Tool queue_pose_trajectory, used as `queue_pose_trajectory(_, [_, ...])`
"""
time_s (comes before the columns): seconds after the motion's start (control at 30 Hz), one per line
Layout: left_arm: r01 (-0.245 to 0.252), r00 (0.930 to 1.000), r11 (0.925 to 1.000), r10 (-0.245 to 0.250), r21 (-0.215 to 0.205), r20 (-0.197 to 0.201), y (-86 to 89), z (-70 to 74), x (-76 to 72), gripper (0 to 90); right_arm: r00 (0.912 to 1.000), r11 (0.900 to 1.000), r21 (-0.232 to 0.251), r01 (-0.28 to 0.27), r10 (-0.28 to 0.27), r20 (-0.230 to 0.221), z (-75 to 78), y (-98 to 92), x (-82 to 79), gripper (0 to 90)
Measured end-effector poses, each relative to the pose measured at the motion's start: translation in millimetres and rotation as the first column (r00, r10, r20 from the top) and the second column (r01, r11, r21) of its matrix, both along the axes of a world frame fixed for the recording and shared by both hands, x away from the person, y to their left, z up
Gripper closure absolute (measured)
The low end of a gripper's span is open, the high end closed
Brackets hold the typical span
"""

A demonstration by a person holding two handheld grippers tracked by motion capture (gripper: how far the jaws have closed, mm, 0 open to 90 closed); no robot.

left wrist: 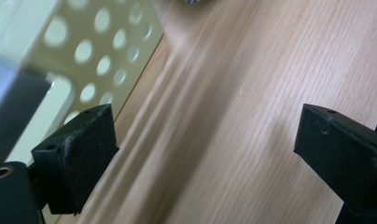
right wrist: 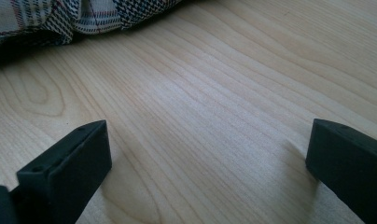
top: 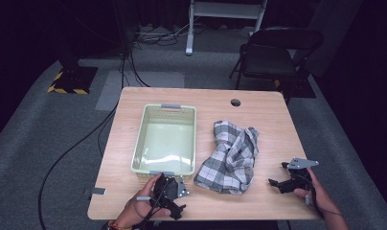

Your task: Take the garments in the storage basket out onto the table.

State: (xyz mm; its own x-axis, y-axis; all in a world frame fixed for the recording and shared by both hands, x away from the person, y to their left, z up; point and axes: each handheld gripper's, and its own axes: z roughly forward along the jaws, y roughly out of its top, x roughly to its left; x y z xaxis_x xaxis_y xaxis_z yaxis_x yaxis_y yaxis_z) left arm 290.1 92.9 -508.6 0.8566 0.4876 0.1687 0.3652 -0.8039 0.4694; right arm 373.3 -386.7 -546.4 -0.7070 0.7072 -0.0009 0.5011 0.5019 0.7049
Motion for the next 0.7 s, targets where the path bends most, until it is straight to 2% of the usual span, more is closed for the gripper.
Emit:
queue_pose_trajectory(0.27, [-0.062, 0.9978, 0.998, 0.062, -0.004, -0.022, 19.9, -7.1, 0.2, 5.3, 1.0, 1.0, 0.0, 0.001, -0.001, 0.0, 0.0, 0.0, 0.0, 0.0])
queue_pose_trajectory(0.43, [-0.115, 0.9928, 0.993, 0.114, -0.027, -0.037, 29.9, -11.5, 1.7, 5.8, 1.0, 1.0, 0.0, 0.0, 0.0, 0.0, 0.0, 0.0, 0.0, 0.0])
queue_pose_trajectory(0.7, [-0.166, 0.9853, 0.9852, 0.163, -0.043, -0.05, 47.1, -15.0, 2.9, 5.8, 1.0, 1.0, 0.0, 0.0, 0.0, 0.0, 0.0, 0.0, 0.0, 0.0])
